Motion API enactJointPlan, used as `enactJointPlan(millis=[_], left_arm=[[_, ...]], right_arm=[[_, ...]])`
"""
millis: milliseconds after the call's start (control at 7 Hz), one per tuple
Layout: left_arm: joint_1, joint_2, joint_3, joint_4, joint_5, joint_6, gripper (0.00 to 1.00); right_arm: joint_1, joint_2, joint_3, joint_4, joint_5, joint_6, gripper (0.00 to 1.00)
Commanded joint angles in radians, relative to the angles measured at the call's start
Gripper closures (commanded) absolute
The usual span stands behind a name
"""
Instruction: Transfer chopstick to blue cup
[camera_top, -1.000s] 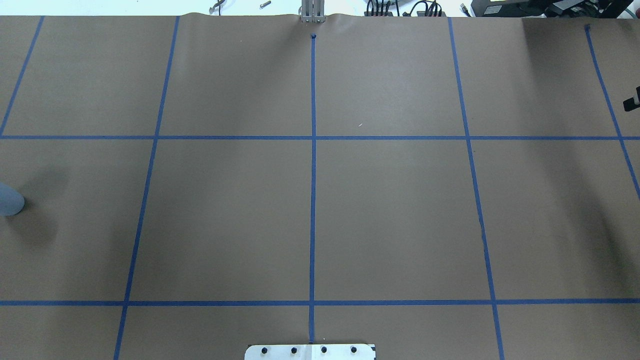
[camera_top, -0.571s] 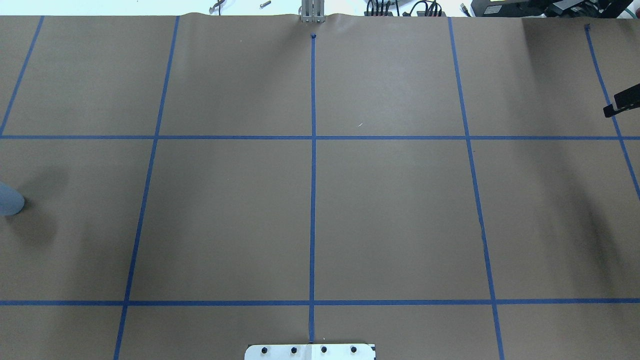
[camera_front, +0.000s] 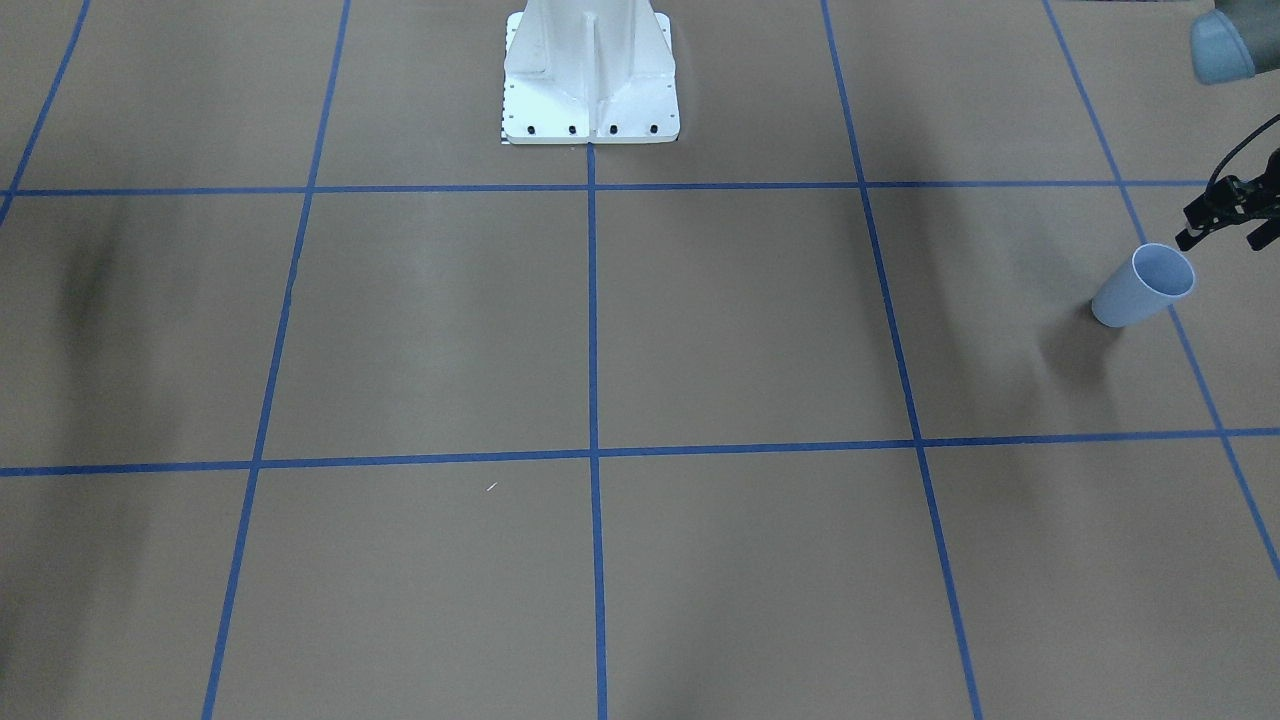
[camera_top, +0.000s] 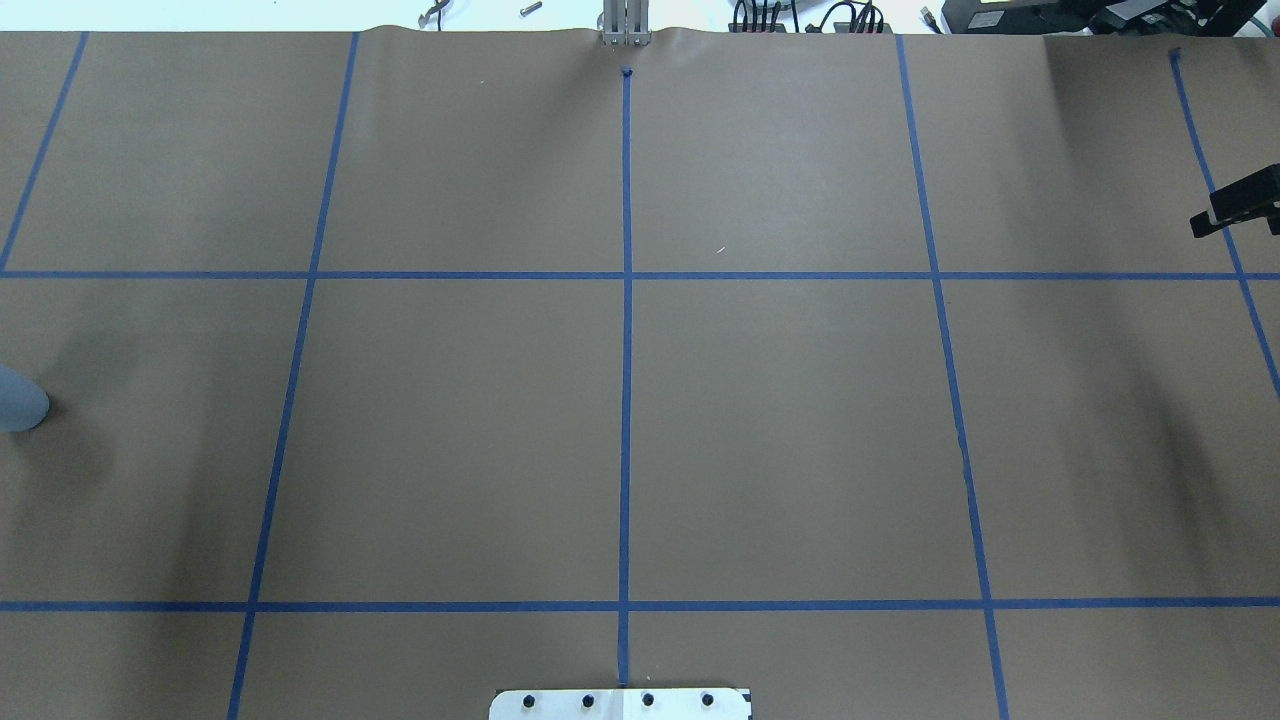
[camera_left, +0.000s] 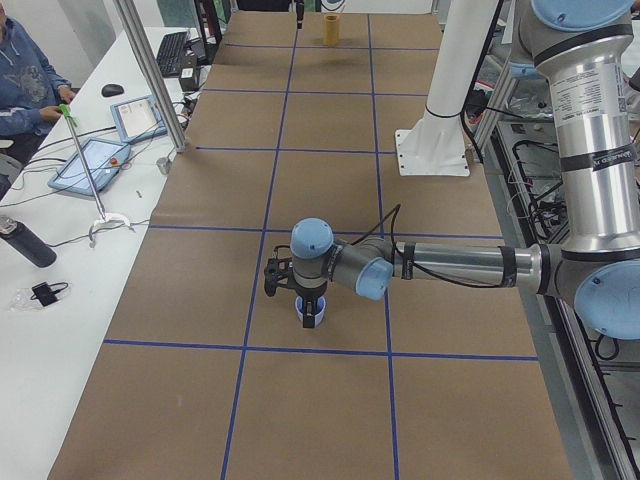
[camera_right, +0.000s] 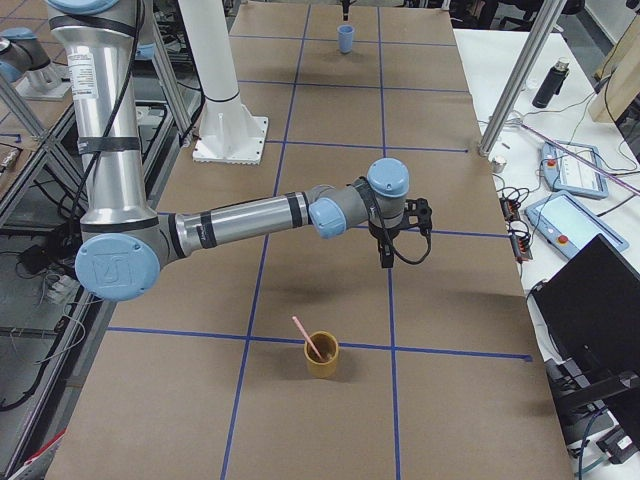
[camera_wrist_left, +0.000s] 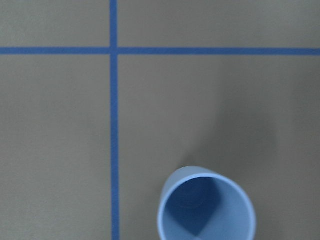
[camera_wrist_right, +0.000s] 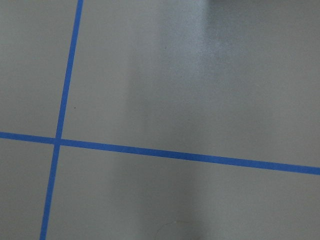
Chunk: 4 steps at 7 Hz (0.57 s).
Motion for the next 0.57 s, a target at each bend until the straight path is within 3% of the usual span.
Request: enactJointPlan(millis=[0, 429], left_arm=[[0.006, -0.034, 0.081, -0.039, -0.002, -0.033, 0.02], [0.009, -0.083, 0.129, -0.041, -0.008, -0.036, 0.02]], right_arm=[[-0.001, 0.001, 0.007, 0.000, 0.001, 0.001, 0.00], [-0.001, 0.000, 0.014, -0.002, 0.002, 0.004, 0.00]])
